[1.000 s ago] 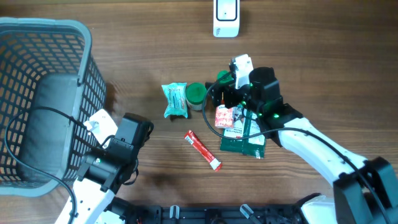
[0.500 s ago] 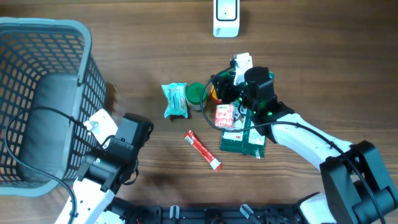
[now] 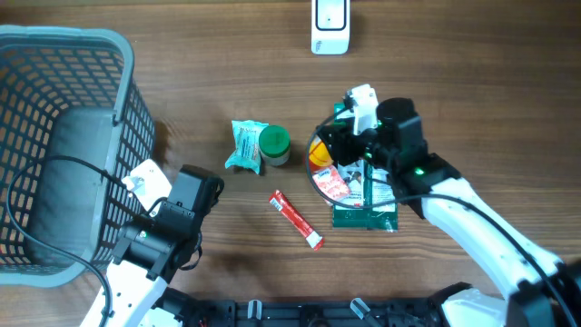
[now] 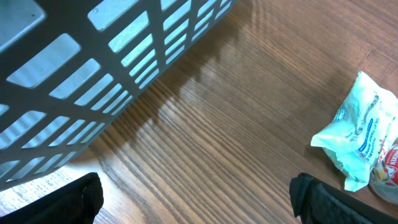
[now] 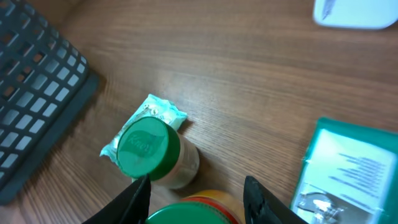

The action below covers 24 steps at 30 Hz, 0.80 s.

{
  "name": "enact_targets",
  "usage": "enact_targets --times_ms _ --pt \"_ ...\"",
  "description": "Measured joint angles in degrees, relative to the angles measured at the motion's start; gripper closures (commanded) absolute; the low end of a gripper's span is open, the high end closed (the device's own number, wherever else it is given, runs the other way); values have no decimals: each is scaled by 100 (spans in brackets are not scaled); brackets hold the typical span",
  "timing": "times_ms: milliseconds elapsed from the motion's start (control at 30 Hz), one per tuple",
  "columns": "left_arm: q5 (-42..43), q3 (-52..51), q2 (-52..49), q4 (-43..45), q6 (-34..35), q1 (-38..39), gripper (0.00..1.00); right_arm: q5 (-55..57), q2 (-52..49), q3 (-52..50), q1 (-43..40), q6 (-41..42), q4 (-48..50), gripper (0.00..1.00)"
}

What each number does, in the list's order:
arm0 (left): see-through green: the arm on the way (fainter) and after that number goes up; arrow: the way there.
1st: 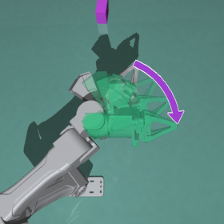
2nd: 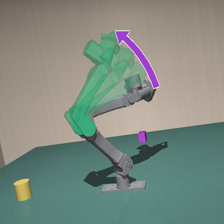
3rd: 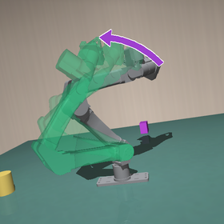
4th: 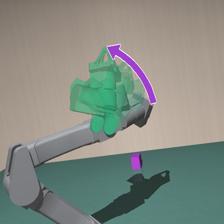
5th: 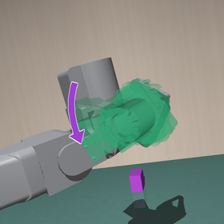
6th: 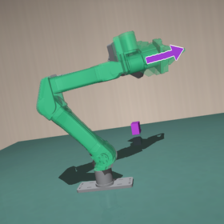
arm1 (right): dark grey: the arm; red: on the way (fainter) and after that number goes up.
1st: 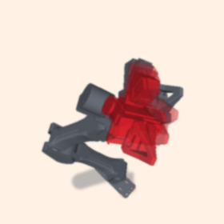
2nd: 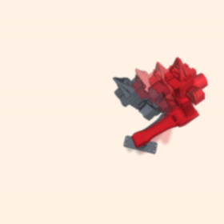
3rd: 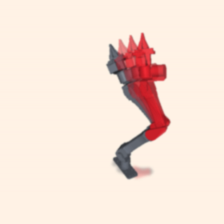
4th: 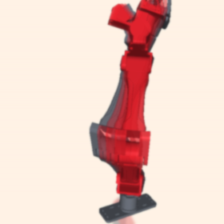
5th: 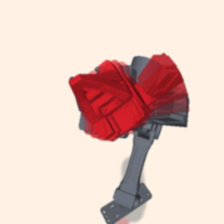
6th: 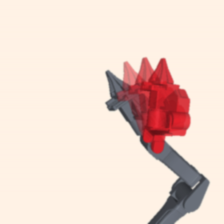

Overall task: Scan the item barcode
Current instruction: 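Grasp the red-capped sauce bottle lying on the glove bag with the right gripper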

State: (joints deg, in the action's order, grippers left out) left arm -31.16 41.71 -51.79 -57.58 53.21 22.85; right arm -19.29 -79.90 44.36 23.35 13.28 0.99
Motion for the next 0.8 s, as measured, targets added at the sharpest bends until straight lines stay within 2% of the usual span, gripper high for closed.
enact_targets --times_ms 133,267,433,567,633,667,700,800 --pt "0 0 0 -7 -2 0 0 501 595 2 -37 -310 -664 53" --pt "-2 0 0 -2 -2 0 0 1565 1021 0 -42 -455 -1523 52" --pt "-2 0 0 -2 0 0 0 2608 1086 2 -42 -177 -2050 49" --pt "-2 0 0 -2 -2 0 0 2793 1086 2 -42 55 -2048 35" --pt "-2 0 0 -2 0 0 0 2839 1086 2 -42 345 -2052 11" --pt "-2 0 0 -2 0 0 0 2844 1086 2 -42 535 -2057 4" --pt "-2 0 0 -2 0 0 0 2857 1086 2 -42 944 -2070 0" --pt "-2 0 0 -2 -2 0 0 2806 1086 2 -44 2179 -2116 0"
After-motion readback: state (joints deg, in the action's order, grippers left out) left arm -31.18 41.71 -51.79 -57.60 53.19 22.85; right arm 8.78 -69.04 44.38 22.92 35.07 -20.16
